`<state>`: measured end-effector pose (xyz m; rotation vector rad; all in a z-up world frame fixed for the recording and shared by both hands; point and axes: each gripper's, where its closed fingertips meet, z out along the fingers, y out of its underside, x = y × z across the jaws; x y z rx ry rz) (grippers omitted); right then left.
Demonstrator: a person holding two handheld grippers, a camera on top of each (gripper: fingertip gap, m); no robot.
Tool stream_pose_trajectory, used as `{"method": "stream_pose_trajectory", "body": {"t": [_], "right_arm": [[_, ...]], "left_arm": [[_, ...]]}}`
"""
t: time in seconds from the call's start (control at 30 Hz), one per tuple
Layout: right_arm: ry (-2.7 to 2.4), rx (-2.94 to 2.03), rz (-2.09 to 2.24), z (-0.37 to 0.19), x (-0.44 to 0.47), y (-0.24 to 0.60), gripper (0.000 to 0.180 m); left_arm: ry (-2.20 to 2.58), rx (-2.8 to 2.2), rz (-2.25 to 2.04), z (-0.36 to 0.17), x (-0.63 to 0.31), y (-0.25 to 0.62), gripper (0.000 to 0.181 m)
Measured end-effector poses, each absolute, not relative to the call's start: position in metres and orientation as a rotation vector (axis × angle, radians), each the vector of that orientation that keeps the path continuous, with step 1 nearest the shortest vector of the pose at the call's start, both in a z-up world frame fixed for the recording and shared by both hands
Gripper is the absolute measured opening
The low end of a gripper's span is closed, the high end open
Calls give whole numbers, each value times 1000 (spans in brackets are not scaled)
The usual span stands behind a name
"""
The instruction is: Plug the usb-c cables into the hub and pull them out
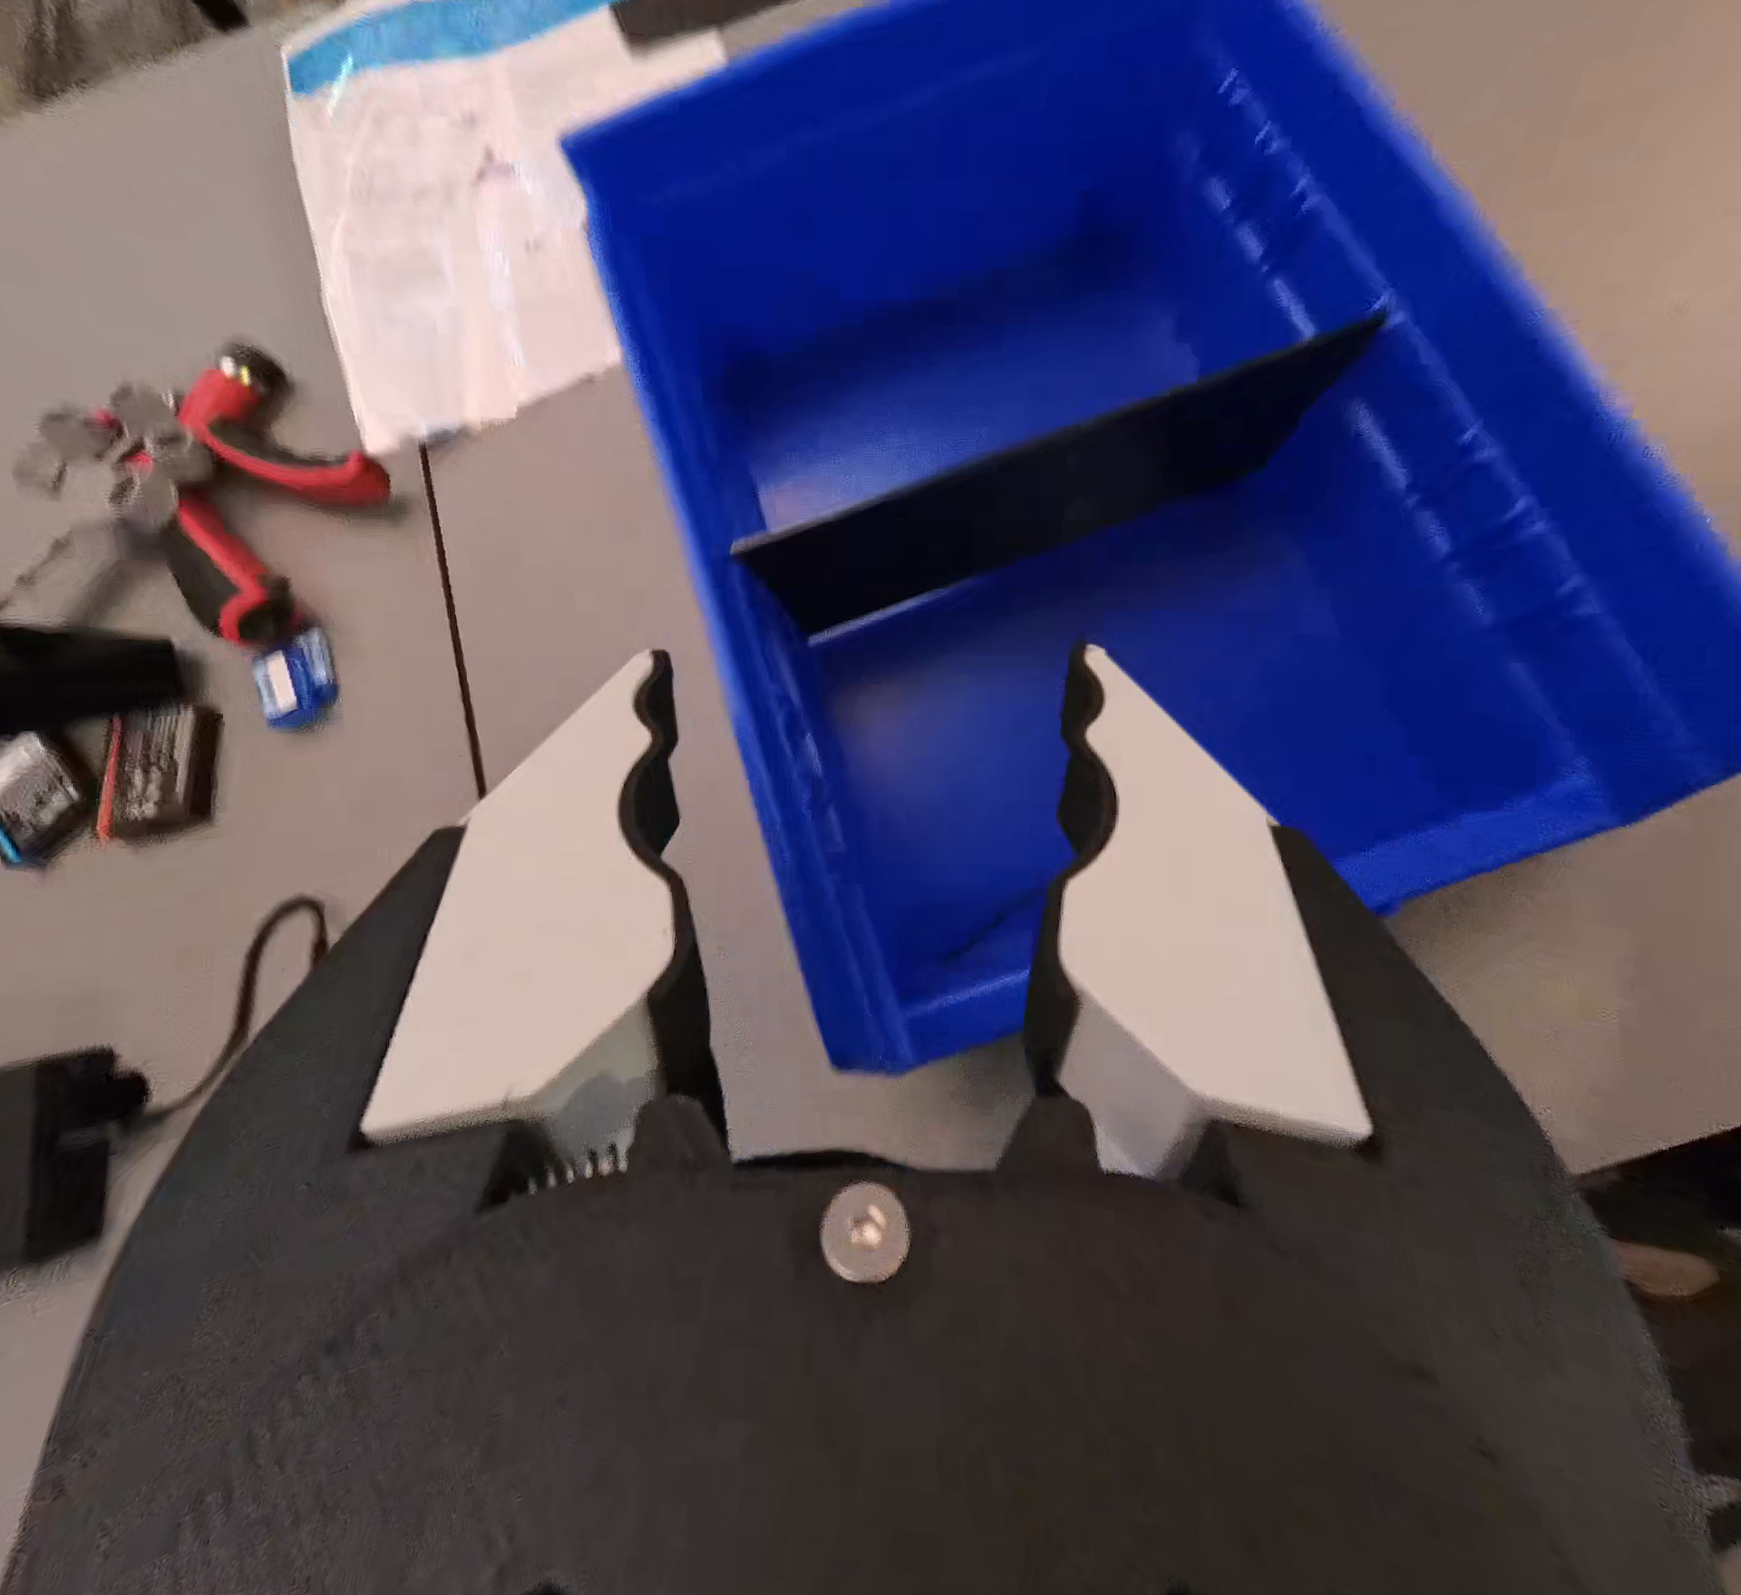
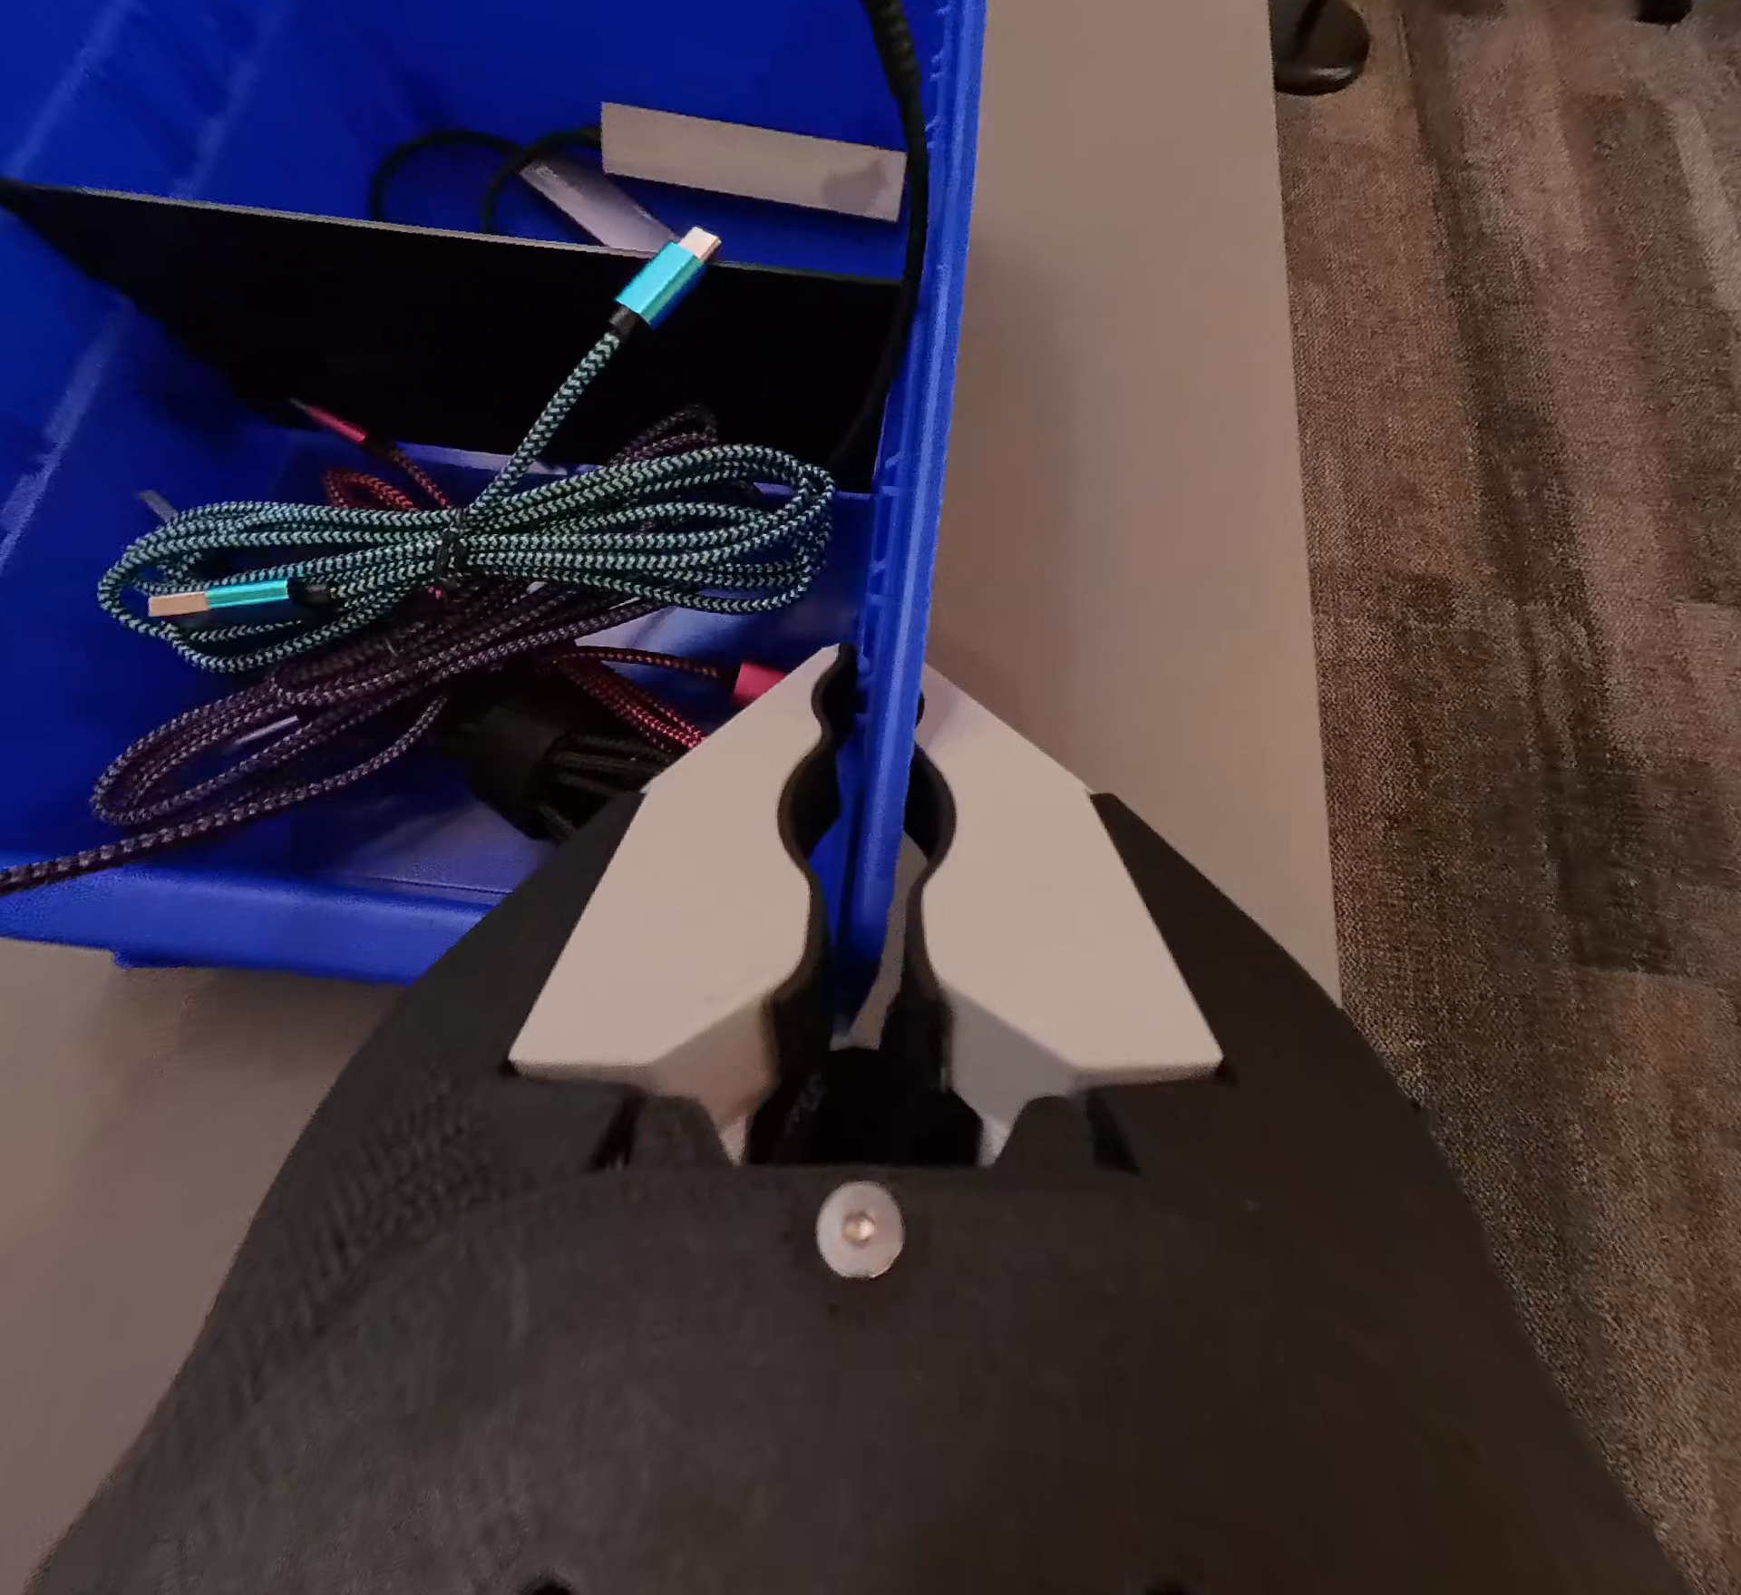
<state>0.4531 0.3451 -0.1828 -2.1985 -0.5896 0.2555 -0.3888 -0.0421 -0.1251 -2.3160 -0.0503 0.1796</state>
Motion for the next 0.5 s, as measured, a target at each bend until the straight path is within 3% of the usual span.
{"method": "stream_pose_trajectory", "body": {"t": [0.33,0.47,0.5], "right_arm": [[-597,-2179,252,-183,398,315,4],[-643,-2173,261,-183,365,305,4],[-649,-2169,272,-183,355,302,4]], "left_arm": [[-241,-2279,-93,-188,-386,-65,84],[-233,-2324,-160,-211,-378,-60,75],[-245,-2301,-211,-210,-375,-58,64]]}}
